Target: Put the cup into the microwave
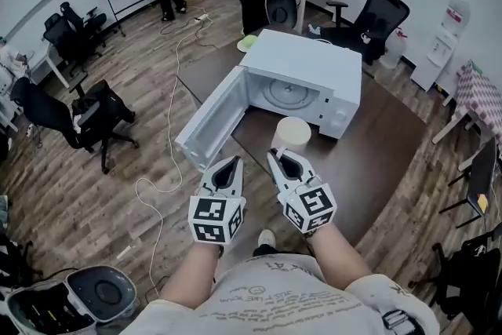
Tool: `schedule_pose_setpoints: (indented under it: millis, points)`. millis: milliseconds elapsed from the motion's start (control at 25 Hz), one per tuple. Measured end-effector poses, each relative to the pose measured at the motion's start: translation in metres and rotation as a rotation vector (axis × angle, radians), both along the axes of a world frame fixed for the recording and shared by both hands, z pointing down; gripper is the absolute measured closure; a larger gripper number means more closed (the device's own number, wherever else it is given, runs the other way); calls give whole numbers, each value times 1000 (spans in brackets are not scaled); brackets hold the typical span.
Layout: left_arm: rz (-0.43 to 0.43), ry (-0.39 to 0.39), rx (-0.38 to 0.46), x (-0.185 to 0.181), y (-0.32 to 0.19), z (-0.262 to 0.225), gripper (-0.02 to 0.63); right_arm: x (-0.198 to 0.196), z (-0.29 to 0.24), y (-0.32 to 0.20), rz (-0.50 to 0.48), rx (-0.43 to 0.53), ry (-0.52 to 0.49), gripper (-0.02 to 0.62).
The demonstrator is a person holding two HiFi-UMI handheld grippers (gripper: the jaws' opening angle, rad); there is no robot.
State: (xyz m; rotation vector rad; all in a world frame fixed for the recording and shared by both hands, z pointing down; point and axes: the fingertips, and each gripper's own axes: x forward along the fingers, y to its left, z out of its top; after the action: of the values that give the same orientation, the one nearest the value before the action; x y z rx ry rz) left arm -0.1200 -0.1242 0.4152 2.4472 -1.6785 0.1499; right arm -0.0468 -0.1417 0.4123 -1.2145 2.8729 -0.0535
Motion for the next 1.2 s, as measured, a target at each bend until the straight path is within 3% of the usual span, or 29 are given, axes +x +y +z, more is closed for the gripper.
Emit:
schedule_pose_setpoints:
  millis: [160, 360, 480, 680, 920, 1200]
  points:
    - [7, 17, 8, 1, -41, 7, 592, -1, 17, -39, -10, 28, 21, 561]
    - [-4, -60, 34, 3, -88, 22, 592, 2, 45, -86, -7, -10, 49, 563]
    - [0, -57, 25, 6, -106, 30, 592, 2, 58, -106, -8, -19, 80, 563]
    - [42, -69, 15, 15, -122, 40, 592, 2, 81, -135, 8, -56, 98, 563]
    - [42, -12, -28, 13, -142, 49, 592, 3, 104, -164, 15, -89, 112, 563]
    - [70, -56, -42, 16, -162, 62, 592, 10, 131, -207, 56, -110, 104, 563]
